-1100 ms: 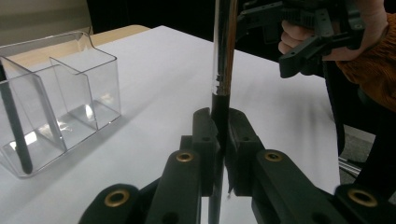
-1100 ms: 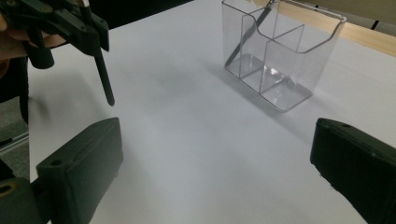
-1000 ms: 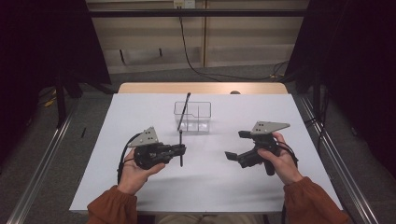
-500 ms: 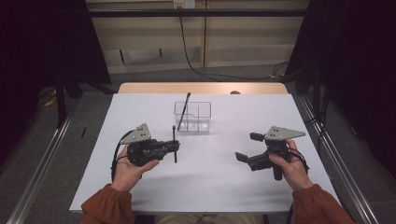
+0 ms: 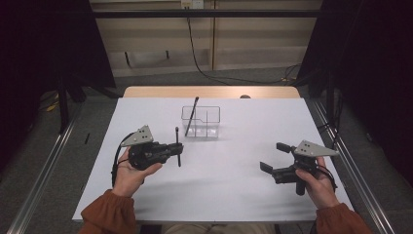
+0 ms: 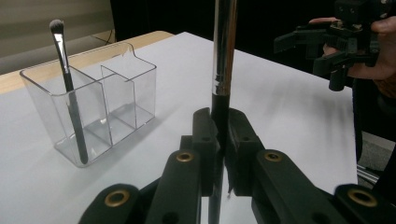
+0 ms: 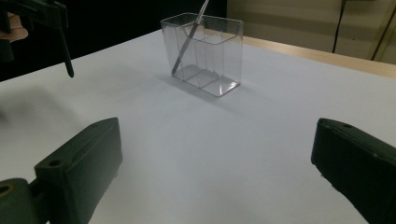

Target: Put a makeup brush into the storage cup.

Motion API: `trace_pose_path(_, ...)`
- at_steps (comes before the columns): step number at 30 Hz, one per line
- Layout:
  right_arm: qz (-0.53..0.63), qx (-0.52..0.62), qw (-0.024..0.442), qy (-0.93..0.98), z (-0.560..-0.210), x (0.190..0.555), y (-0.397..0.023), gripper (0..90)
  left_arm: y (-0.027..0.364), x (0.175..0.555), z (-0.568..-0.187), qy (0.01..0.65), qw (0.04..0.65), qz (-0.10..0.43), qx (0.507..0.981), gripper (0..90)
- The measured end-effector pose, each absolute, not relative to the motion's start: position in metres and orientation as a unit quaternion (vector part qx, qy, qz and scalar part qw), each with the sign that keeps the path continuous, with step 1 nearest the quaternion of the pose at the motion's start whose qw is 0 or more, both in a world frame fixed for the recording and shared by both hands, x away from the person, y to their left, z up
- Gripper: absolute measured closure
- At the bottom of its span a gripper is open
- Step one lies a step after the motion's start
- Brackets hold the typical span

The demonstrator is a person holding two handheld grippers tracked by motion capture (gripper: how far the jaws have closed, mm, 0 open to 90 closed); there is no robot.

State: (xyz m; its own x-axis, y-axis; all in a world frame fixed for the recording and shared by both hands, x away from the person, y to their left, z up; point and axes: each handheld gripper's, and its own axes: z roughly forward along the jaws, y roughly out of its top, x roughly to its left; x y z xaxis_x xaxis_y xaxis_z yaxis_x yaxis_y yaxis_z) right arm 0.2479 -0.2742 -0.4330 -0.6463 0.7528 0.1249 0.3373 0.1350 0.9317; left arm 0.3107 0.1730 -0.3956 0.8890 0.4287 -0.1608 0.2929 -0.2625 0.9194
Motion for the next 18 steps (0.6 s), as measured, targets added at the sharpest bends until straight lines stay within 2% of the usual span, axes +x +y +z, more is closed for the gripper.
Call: trace_pose_path(18,0.545,0.402,0.252,0.691,-0.449,0.224,-0.303,0.0,0.182,0.320,-0.390,0.241,0.564,0.071,0.787,84.0)
